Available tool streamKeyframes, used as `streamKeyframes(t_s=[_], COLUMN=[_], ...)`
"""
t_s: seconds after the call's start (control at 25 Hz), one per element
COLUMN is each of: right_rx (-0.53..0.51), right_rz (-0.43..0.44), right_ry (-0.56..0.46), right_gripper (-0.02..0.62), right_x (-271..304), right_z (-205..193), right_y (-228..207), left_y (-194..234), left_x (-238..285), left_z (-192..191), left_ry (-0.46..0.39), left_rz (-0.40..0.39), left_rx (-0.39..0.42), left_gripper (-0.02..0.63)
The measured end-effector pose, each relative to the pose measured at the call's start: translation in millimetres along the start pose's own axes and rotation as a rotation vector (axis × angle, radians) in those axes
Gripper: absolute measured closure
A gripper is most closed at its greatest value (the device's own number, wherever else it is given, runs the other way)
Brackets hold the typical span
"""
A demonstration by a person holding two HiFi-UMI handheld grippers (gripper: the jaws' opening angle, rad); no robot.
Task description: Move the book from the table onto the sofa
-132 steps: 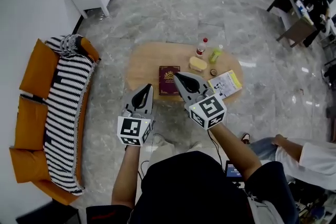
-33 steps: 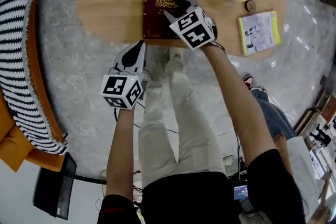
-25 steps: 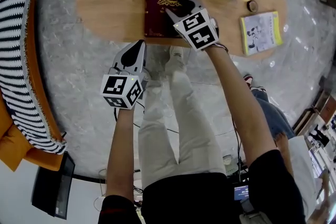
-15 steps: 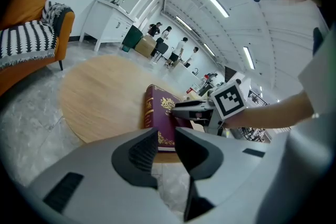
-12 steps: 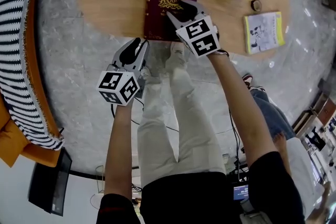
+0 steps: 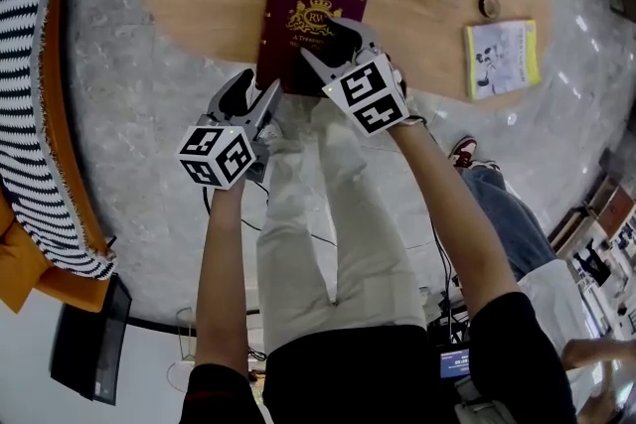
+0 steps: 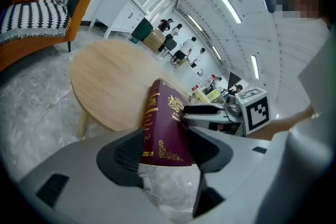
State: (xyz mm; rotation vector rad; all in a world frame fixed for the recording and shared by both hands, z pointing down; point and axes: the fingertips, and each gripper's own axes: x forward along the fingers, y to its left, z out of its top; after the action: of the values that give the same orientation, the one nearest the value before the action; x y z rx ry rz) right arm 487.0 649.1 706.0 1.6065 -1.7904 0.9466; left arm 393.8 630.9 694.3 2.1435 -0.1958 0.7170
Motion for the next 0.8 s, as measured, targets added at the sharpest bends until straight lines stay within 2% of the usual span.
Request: streamKeyframes(t_s=[0.16, 0.4, 0.8], right_rx=[-0.023, -0.041, -0.024], right_rz=[0.019, 0.038, 0.05], right_ry=[0.002, 0.006, -0.015], right_gripper=[0.36, 0.36, 0.36], right_x=[-1, -2, -2], right_z=[-5, -10, -11], right_y=[16, 35, 40], left_y=[11, 27, 43], left_x=[-3, -10, -2], left_z=[-6, -13, -23], left_ry=[0.004, 0.026, 0.056], left_rz=[0.008, 0.002, -0.093], left_rx=[-0.034, -0.04, -0.119], left_gripper=[0.336, 0.324, 0.258])
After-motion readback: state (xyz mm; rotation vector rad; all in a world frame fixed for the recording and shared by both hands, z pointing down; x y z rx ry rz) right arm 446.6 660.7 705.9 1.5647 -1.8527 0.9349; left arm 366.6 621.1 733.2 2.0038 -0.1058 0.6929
